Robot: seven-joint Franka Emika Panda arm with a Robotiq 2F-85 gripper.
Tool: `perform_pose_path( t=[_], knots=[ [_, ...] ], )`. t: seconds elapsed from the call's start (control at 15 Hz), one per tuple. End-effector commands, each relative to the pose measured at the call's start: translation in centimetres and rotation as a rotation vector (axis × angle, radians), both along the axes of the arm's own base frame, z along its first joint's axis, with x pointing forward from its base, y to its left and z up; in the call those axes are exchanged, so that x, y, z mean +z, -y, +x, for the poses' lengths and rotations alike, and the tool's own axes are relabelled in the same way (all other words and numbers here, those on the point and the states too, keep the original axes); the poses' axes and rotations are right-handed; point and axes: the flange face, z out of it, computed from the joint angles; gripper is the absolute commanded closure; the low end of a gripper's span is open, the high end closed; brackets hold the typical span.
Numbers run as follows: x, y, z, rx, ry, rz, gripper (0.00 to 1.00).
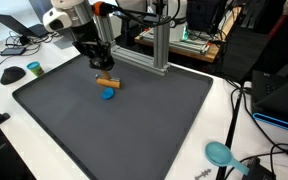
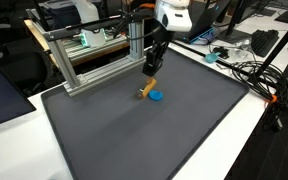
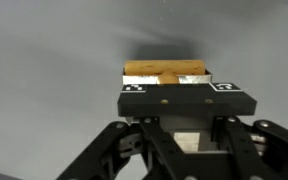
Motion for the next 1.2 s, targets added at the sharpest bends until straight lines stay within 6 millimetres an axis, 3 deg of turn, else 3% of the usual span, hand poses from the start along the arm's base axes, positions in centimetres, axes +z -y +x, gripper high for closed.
perform_pose_path(
  t=[0.0,0.13,0.33,0.67,0.87,1.0,1.07,1.13],
  knots=[
    [5.3,-0.7,-0.4,-0.058,0.084,0.025,0.78],
    [7.2,-1.1,-0.3,-0.101,0.096,0.025,0.78],
    [8.1,-1.9,0.5,-0.281,0.144,0.002,0.78],
    [7.4,-3.8,0.9,-0.546,0.199,0.033,0.78],
    [6.6,-3.6,0.7,-0.691,0.246,0.057,0.78],
    [6.2,-3.8,1.2,-0.642,0.239,0.041,0.78],
    [5.9,-3.7,1.2,-0.648,0.246,0.043,0.53],
    [5.7,-3.7,1.2,-0.647,0.241,0.041,0.53]
  ],
)
